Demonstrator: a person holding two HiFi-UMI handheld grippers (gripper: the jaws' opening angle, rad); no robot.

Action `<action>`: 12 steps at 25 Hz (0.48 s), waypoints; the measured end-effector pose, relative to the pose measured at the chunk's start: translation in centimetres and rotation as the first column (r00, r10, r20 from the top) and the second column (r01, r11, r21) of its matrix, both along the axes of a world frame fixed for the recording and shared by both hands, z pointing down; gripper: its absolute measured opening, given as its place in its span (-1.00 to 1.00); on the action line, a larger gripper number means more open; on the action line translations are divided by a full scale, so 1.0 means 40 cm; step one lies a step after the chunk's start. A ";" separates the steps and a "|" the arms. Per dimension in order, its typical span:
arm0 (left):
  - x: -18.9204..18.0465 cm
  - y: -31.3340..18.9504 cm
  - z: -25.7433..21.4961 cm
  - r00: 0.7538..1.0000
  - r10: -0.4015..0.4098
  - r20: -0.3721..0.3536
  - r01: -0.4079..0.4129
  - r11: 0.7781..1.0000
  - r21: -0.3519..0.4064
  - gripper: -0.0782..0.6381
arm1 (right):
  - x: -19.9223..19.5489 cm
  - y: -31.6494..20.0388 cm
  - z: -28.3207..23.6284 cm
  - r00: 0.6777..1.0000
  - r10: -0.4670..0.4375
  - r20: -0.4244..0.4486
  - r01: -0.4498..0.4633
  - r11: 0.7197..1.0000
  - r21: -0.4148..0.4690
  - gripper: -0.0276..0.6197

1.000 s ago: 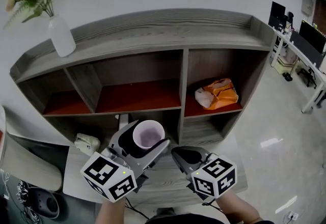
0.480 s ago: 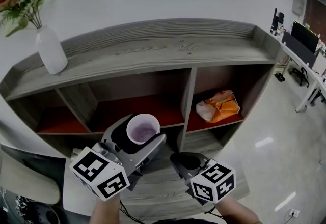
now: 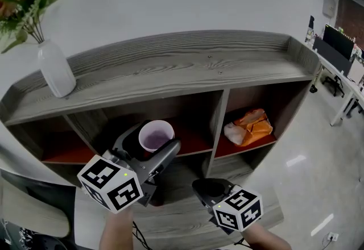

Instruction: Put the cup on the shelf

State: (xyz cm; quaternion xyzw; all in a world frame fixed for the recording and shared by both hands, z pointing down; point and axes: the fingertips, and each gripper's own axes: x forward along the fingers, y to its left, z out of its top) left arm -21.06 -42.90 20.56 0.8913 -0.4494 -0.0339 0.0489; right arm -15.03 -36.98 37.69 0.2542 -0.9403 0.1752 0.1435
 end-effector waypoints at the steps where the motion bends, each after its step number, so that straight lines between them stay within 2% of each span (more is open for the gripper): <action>1: -0.005 -0.011 0.001 1.000 -0.001 0.000 0.001 1.000 -0.004 0.24 | -0.003 -0.002 0.002 1.000 0.002 -0.002 -0.002 1.000 -0.002 -0.91; 12: -0.048 -0.089 0.042 1.000 -0.012 -0.001 0.012 0.999 -0.050 0.25 | 0.014 -0.026 0.027 0.999 0.043 -0.021 -0.043 0.999 -0.021 -0.91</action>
